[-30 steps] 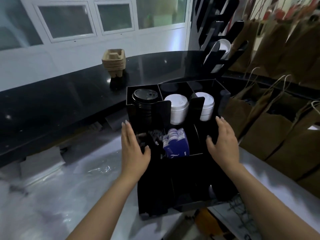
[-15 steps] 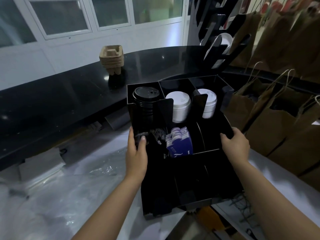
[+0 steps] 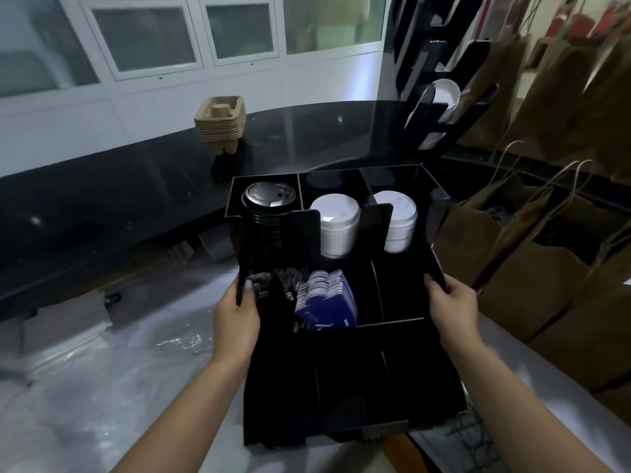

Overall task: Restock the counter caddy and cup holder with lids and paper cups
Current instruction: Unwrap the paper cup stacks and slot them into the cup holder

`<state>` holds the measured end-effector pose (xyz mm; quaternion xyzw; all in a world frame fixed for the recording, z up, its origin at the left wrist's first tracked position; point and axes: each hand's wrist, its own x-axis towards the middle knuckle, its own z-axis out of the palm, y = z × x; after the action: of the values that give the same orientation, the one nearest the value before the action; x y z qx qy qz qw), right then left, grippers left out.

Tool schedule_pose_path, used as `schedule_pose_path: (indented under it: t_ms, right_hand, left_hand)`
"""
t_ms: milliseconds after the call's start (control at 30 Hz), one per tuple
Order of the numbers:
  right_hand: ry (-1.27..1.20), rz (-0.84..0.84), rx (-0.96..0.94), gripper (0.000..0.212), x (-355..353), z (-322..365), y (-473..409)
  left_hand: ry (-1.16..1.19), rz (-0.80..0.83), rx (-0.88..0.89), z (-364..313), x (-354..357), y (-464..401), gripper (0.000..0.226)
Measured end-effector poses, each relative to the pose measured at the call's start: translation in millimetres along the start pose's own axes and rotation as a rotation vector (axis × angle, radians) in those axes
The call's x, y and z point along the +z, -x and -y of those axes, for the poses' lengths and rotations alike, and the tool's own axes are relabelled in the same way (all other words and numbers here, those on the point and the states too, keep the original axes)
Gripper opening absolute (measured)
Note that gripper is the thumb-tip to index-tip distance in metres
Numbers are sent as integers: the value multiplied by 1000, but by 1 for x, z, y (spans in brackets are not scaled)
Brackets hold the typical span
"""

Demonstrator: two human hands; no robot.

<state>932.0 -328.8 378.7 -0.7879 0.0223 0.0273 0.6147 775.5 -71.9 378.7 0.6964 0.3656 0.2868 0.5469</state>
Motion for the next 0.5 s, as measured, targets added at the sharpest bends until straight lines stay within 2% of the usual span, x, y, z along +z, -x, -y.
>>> schedule_pose_path:
  t_ms: [133, 233, 400, 500]
  right_hand:
    - [65, -23, -129, 20, -2, 2, 0]
    - [116, -31, -192, 27, -7, 4, -5]
    - [50, -37, -275, 30, -16, 26, -15]
    - [11, -17, -319, 33, -21, 51, -25]
  left_hand:
    - [-14, -77, 49, -4, 7, 4, 31]
    - [14, -120, 65, -9, 12, 11, 31]
    - [-32, -180, 148, -38, 16, 9, 34]
    - [20, -168, 165, -62, 12, -2, 34]
